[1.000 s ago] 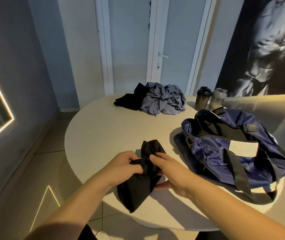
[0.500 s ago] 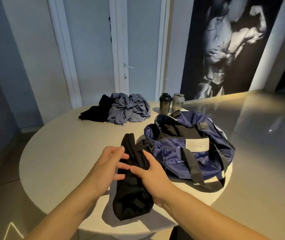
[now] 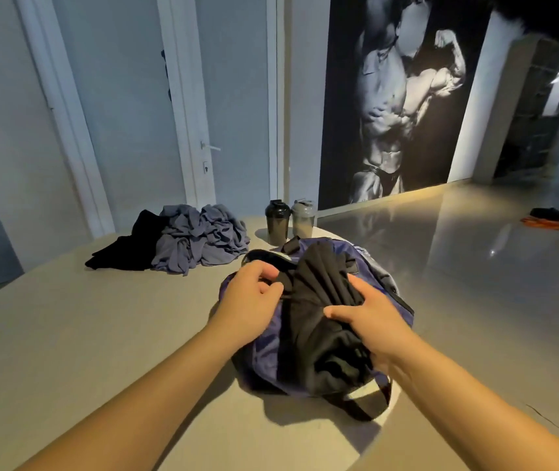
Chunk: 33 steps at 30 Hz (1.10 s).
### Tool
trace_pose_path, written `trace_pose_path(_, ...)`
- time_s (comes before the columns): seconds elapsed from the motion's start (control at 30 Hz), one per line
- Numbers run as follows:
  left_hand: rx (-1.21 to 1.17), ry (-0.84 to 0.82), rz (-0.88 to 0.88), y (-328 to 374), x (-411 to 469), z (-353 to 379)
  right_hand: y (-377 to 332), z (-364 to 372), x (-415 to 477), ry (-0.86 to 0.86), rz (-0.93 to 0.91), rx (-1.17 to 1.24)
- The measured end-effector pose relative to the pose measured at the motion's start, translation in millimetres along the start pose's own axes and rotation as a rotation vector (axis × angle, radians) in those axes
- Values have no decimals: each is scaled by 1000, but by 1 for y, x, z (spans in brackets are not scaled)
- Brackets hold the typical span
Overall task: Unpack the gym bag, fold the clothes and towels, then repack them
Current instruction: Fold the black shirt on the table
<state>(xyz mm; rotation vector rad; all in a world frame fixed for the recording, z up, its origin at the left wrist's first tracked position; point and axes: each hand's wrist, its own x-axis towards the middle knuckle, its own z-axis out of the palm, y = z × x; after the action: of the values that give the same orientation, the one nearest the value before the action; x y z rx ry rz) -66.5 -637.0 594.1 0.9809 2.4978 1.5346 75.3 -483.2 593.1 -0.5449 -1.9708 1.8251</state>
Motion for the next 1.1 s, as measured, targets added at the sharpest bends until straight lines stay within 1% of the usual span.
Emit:
trace_pose_path(0.07,257,-92,64,-10,21,20,-1,-29,15,65,26,-12)
trace_pose_path(0.17,541,-293,63,-22,32,45,-2,-61,39,156,46,-85)
trace_pose_path(0.2,626,-314,70,-25,31,51,-3,-67,45,172,48,-115)
trace_pose_path(0.27,730,-266,134,-27,25,57,-5,-72,58,163,25,-206)
trace_pose_path(0.37,676,-203,209,-25,12,55,-11,-63,78,93,3,-362)
trace_pose_path(0.5,638,-223,269,-23,-6,44,-35,-43,96,-33,14,-492)
trace_pose_path(0.63,590,-214,342,-22,-18,10,-61,-22,102,-107,37,-599)
trace_pose_path(0.77,565,-197,431,-20,-27,-36,-85,-1,106,-106,87,-556)
trace_pose_path(0.87,568,-198,498,-19,-33,-65,-92,20,113,-50,110,-487)
trace_pose_path(0.93,534,-214,561,-18,-38,-70,-90,43,116,-32,119,-450)
trace_pose_path(1.03,497,-247,647,-21,-48,-62,-74,83,124,-19,103,-459)
trace_pose_path(1.1,473,-259,674,-27,-55,-56,-63,106,120,-9,61,-434)
